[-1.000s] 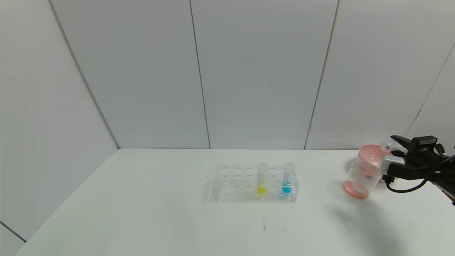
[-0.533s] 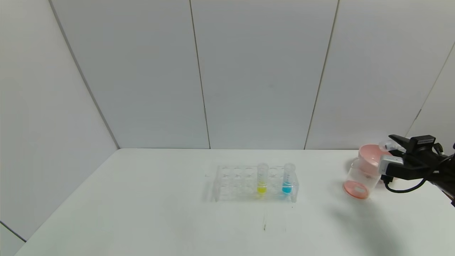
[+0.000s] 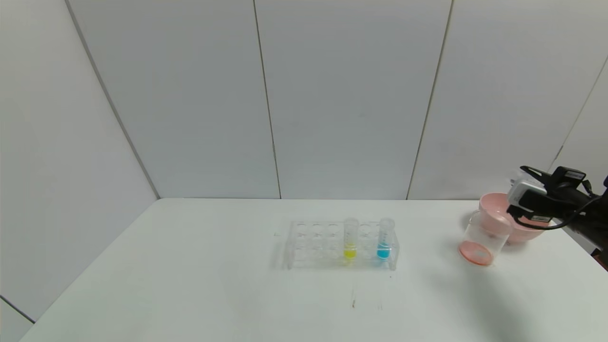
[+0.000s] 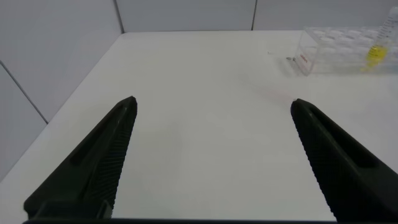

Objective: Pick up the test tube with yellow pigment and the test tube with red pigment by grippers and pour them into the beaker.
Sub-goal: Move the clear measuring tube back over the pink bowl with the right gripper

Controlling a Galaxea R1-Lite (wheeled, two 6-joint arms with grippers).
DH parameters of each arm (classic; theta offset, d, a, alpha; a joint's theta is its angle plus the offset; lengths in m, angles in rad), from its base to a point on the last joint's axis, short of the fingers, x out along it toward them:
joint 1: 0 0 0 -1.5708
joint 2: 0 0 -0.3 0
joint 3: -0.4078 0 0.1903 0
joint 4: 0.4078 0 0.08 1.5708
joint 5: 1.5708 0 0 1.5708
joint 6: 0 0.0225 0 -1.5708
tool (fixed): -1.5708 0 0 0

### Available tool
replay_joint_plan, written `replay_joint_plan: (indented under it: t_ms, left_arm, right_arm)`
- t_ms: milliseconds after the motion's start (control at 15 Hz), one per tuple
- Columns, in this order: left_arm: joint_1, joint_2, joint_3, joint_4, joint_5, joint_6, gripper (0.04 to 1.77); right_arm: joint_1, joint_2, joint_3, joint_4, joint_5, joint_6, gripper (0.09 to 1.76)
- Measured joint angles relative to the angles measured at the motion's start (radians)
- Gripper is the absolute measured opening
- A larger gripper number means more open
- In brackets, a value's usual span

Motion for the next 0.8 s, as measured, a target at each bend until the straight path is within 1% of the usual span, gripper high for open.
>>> replay_joint_plan:
  t_ms: [200,400,467,533,667,800]
  left_arm:
    - [0.000,0.000,0.000,0.000,0.000,0.000,1.76]
    - [0.000,0.000,0.000,0.000,0.000,0.000,1.76]
    - [0.000,0.000,0.000,0.000,0.000,0.000,1.76]
    - [0.000,0.000,0.000,0.000,0.000,0.000,1.76]
    - [0.000,0.000,0.000,0.000,0.000,0.000,1.76]
    - [0.000,0.000,0.000,0.000,0.000,0.000,1.76]
  right_arm:
    - [0.004,0.015,-0.070,0.027,-0.001,0.394,0.52]
    - [-0.008,0.024,-0.087,0.027,-0.007,0.817,0.52]
    - [-0.015,0.026,-0.087,0.027,-0.026,0.951,0.52]
    - [-0.022,0.029,-0.086,0.027,-0.058,1.053,0.52]
    - [-0.039,0.039,-0.077,0.025,-0.114,1.181,0.52]
    - [-0.055,0.057,-0.057,0.025,-0.122,1.231,0.52]
